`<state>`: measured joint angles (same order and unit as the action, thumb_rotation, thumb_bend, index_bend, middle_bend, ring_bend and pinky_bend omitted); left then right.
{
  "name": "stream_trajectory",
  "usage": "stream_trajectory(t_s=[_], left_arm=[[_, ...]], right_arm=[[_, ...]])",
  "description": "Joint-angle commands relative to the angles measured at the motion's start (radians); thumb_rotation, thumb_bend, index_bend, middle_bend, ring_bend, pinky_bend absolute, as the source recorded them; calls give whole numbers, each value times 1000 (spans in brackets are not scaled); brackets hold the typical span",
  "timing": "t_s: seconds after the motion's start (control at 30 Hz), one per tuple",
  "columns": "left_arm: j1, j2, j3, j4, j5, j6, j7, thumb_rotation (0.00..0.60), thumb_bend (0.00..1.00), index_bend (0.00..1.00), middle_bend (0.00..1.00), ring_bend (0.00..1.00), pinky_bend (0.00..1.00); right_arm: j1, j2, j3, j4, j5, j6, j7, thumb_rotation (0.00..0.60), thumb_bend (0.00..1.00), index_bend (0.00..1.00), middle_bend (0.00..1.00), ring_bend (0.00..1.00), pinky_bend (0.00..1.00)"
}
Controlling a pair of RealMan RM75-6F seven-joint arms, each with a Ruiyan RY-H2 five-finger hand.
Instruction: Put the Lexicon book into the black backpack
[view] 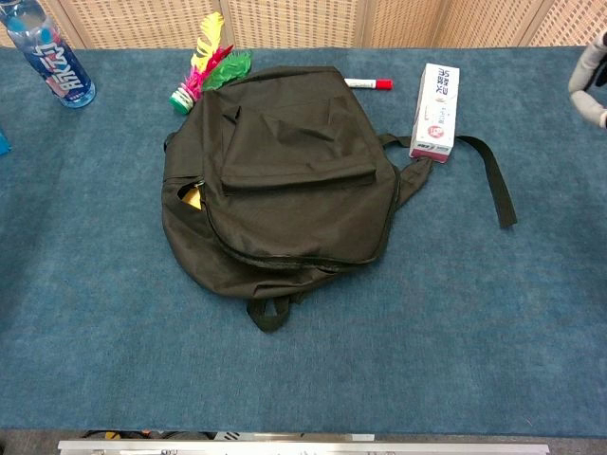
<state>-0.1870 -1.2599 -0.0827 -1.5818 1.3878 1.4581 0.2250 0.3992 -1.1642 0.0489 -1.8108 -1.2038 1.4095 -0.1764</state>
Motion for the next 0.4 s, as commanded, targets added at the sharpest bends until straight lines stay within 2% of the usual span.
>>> stream_trajectory(t_s=[0.03,0.13,0.4], left_arm=[[14,19,19,5,-7,-18,-27,600,217,56,33,0,189],[31,34,28,-5,-7,-5,-29,600,217,61,37,0,189],[85,41,36,-26,15,71,-59,600,217,79,50,0,189]], right_arm=[[-59,19,-19,54,-3,10,88,600,361,589,553,444,626],[-92,30,-29,87,-22,12,141,600,351,589,553,444,626],[-159,31,-29,94,-72,68,149,600,315,589,553,444,626]])
